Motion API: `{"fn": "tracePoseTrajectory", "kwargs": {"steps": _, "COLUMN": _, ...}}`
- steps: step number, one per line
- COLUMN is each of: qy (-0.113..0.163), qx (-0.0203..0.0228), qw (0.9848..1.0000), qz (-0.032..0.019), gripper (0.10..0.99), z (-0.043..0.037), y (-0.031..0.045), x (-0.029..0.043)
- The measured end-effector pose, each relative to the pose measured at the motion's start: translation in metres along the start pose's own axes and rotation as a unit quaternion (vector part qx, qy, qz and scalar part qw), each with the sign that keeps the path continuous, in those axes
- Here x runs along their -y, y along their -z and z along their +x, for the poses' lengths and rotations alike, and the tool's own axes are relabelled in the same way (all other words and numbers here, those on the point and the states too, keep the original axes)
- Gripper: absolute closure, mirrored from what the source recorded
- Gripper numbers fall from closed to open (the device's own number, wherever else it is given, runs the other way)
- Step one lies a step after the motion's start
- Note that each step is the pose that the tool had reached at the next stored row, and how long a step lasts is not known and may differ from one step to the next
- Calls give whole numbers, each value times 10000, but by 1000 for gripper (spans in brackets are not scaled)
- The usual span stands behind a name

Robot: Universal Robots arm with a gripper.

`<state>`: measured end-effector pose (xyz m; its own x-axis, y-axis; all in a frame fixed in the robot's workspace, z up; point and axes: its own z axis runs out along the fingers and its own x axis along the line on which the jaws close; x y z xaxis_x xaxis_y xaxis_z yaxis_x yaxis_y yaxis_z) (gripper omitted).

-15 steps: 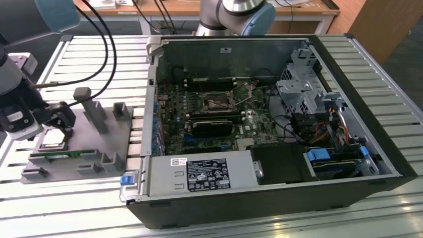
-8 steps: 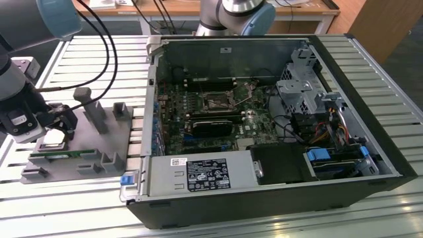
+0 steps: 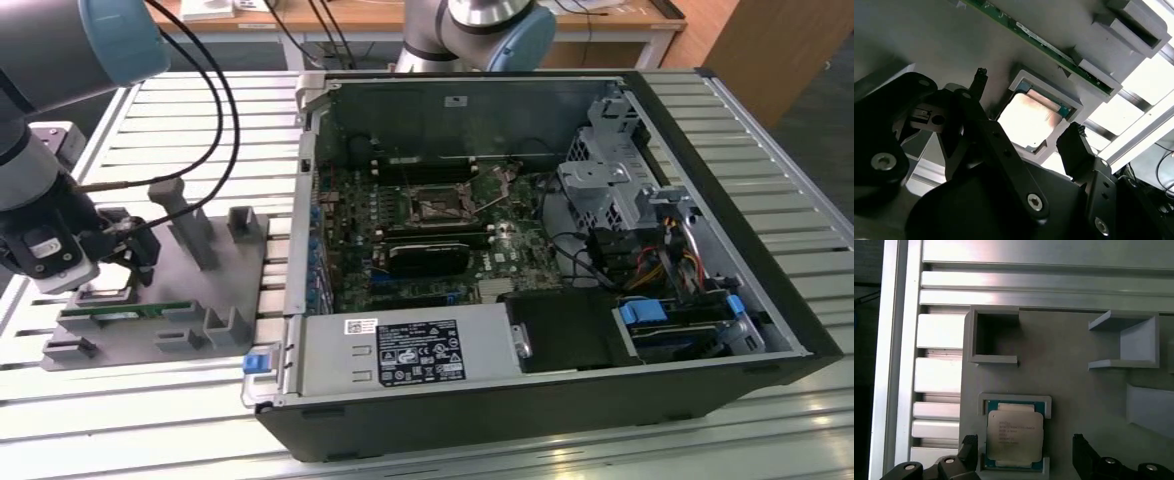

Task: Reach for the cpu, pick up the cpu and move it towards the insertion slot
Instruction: 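Pick up the cpu and move it towards the insertion slot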

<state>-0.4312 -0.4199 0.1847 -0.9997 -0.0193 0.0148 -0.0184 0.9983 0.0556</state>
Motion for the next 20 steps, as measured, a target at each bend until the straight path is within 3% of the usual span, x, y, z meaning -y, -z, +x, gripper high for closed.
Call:
{"fn": "tracePoseTrajectory", "kwargs": {"steps": 9, "qy": 0, "qx": 0, "qw": 10000, "qz": -7, "gripper": 267, "z": 29, "y": -34, "x": -58}}
{"fn": "tracePoseTrajectory", "kwargs": {"steps": 12, "qy": 0, "qx": 0, "qw": 10000, "qz": -8, "gripper": 396, "z": 58, "y": -44, "x": -66}}
{"fn": "tracePoseTrajectory", "kwargs": {"steps": 20, "qy": 1, "qx": 5, "qw": 10000, "qz": -9, "gripper": 396, "z": 103, "y": -40, "x": -88}}
